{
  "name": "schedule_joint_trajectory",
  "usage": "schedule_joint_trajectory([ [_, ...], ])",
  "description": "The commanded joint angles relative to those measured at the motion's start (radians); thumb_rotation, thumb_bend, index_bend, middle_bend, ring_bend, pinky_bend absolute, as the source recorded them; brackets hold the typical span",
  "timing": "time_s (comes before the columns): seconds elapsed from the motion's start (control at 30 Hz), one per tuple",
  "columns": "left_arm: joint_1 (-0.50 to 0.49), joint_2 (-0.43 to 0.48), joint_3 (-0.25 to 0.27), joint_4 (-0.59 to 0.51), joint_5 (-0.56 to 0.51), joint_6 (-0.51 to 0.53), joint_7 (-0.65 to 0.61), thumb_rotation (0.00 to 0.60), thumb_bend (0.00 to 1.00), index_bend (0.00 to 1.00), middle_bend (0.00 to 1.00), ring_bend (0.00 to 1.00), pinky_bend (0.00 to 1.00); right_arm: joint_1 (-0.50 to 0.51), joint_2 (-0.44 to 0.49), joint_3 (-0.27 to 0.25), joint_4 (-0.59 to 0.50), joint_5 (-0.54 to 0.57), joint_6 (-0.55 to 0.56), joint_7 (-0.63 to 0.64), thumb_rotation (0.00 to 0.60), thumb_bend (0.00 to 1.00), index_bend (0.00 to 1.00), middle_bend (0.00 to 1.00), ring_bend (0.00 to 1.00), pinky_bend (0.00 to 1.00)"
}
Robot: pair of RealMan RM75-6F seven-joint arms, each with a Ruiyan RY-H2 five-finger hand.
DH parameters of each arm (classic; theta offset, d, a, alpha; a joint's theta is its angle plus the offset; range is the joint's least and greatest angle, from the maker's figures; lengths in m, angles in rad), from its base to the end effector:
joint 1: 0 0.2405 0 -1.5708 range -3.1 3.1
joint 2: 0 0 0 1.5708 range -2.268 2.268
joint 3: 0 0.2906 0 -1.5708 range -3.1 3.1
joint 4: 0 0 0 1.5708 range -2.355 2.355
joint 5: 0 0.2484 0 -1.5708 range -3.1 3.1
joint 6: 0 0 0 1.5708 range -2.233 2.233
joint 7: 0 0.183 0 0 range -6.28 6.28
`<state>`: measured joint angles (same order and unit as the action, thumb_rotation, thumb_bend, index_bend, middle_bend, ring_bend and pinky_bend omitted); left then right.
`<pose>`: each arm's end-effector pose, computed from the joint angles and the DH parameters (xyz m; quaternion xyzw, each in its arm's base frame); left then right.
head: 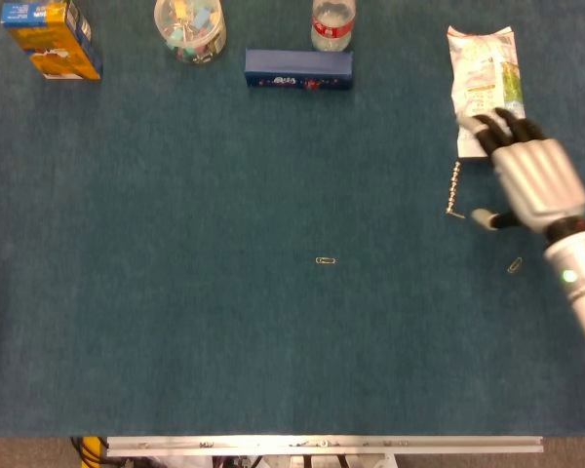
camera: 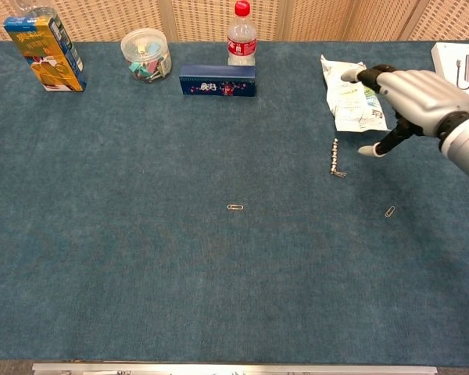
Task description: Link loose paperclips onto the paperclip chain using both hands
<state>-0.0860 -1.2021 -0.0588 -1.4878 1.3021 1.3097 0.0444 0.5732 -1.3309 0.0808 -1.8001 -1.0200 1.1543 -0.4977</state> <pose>-0.4208 0.2242 0.1095 -0.5704 -0.4572 -0.2853 0.6198 -0.2194 -0.3429 0.0003 0.7069 -0.4108 0.3156 0.4817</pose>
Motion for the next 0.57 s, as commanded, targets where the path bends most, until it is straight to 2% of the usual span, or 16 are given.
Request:
schedule_joint_trajectory([
  [0.03,-0.003,0.016,-0.008,-0.031,0.016,0.017,-0.012,0.600,0.27,0.35,0.10,0.05,0.01,-0.050,0.064,-0.027,0.021,-0.070,0.046,0.047,0.600,0.11,0.22,0.15,0.03,0.14],
  [0.23,-0.011,0.061,0.002,-0.096,0.102,0.042,-0.091,0.600,0.27,0.35,0.11,0.05,0.01,-0.161,0.156,-0.038,0.012,-0.153,0.196,0.137,0.600,0.11,0.28,0.15,0.03,0.14],
  [0.43,-0.020,0.089,-0.003,-0.152,0.146,0.075,-0.103,0.600,0.27,0.35,0.11,0.05,0.01,-0.283,0.226,-0.049,0.002,-0.205,0.350,0.209,0.600,0.11,0.31,0.16,0.03,0.14],
  [0.57,-0.027,0.103,-0.005,-0.185,0.160,0.082,-0.091,0.600,0.27,0.35,0.11,0.05,0.01,-0.344,0.249,-0.049,-0.004,-0.219,0.413,0.245,0.600,0.11,0.33,0.16,0.03,0.14],
])
